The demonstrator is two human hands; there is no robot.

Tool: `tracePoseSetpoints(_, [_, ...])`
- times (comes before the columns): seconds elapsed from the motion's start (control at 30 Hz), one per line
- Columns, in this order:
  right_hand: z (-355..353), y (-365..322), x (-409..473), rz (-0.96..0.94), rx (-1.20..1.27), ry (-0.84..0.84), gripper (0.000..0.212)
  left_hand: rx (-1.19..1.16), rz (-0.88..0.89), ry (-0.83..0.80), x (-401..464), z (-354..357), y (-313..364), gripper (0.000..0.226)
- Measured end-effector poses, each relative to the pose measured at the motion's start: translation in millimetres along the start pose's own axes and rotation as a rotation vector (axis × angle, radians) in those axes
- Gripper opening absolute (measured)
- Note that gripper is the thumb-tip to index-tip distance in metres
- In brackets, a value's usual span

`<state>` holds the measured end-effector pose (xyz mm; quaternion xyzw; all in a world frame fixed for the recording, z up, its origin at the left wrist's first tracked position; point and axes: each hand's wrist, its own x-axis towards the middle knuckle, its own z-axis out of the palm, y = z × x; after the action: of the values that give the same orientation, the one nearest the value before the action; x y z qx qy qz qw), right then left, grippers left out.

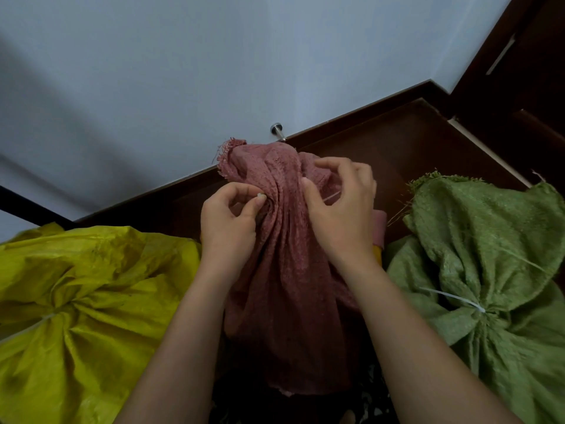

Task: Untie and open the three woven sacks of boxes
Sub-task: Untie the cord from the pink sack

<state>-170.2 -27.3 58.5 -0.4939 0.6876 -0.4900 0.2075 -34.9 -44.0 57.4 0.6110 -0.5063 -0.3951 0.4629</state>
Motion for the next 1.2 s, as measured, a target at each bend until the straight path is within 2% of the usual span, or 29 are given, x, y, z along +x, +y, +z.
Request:
tracePoseSetpoints(0.1, [0,0,-4,-0.117,-0.115,-0.214,0.034,0.020,0.011,0.016,0,-2,-2,0.020])
tracePoseSetpoints(0.2, [1,7,-6,-0.097,-0.258,-0.349,0.044,-0.051,-0.015,0.065,0,-6,-4,0.022])
tracePoseSetpoints(0.5, [-7,15,-16,0.056,-0.318,-0.327,0.043,-0.332,0.064,0.291,-19,-31,16,0.020])
tracePoseSetpoints(0.7, [-31,-15,-19,0.088,-0.281,-0.388,0.044,-0.384,0.099,0.298,-32,-47,51,0.018])
tracePoseSetpoints(0.8, [-49,-42,-17,0.084,-0.151,-0.425,0.050,-0.444,0.081,0.279,-43,-52,73,0.018])
tracePoseSetpoints(0.9, [-67,-72,-17,0.178,0.202,-0.446,0.049,-0.497,0.064,0.250,-55,-57,96,0.016])
tracePoseSetpoints(1.07, [-94,-121,-20,0.263,0.609,-0.318,0.025,-0.502,0.111,0.234,-80,-66,142,0.018])
tracePoseSetpoints(1.17, [-114,-149,-25,0.222,0.654,-0.292,0.008,-0.487,0.147,0.229,-97,-75,170,0.017])
tracePoseSetpoints(1.2, [-120,-157,-27,0.204,0.652,-0.281,0.009,-0.488,0.155,0.224,-101,-78,178,0.017])
